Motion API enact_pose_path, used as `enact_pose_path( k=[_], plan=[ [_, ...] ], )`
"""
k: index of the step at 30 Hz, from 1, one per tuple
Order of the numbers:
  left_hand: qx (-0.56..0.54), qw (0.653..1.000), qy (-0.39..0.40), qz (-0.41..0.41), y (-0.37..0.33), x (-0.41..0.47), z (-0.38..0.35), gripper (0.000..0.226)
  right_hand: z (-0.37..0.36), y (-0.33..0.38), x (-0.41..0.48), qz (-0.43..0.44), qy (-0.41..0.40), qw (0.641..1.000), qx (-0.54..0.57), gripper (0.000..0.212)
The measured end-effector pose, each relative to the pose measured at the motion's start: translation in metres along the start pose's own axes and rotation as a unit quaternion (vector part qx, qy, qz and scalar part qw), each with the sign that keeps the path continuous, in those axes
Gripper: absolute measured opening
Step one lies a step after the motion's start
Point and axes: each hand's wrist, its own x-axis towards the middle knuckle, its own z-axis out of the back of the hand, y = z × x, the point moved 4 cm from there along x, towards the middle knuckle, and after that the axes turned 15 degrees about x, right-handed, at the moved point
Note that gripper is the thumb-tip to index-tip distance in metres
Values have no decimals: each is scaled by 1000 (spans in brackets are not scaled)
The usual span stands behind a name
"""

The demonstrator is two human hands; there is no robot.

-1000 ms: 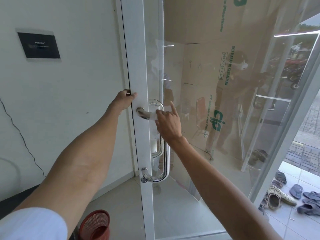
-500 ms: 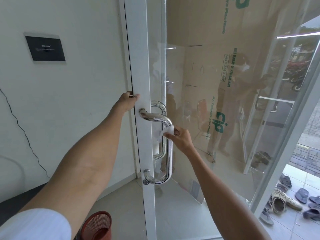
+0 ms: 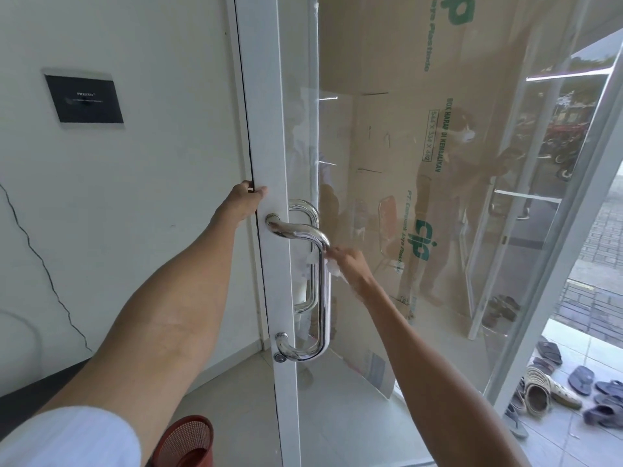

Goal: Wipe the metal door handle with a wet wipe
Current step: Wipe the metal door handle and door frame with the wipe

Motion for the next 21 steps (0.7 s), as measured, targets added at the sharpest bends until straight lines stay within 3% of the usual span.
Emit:
enact_pose_path(
  k=[3, 8, 12, 16, 19, 21],
  plan=[
    [5, 1000, -1, -5, -1, 0, -1, 40, 0, 14, -3, 18, -24, 999, 40, 27],
    [10, 1000, -6, -8, 1, 0, 0, 41, -5, -28, -27, -13, -2, 999, -43, 20],
    [1, 1000, -4, -12, 0, 0, -2, 40, -12, -59, -51, -34, -7, 998, -51, 56],
    [-3, 1000, -4, -5, 2, 2, -3, 41, -28, -39, -63, 64, -3, 991, -117, 94],
    [-13, 1000, -6, 2, 1, 1, -3, 40, -40, -12, -58, 186, 5, 962, -201, 95],
    [-19, 1000, -6, 3, 1, 0, -3, 40, -44, -10, -53, 254, 2, 920, -300, 94]
  ],
)
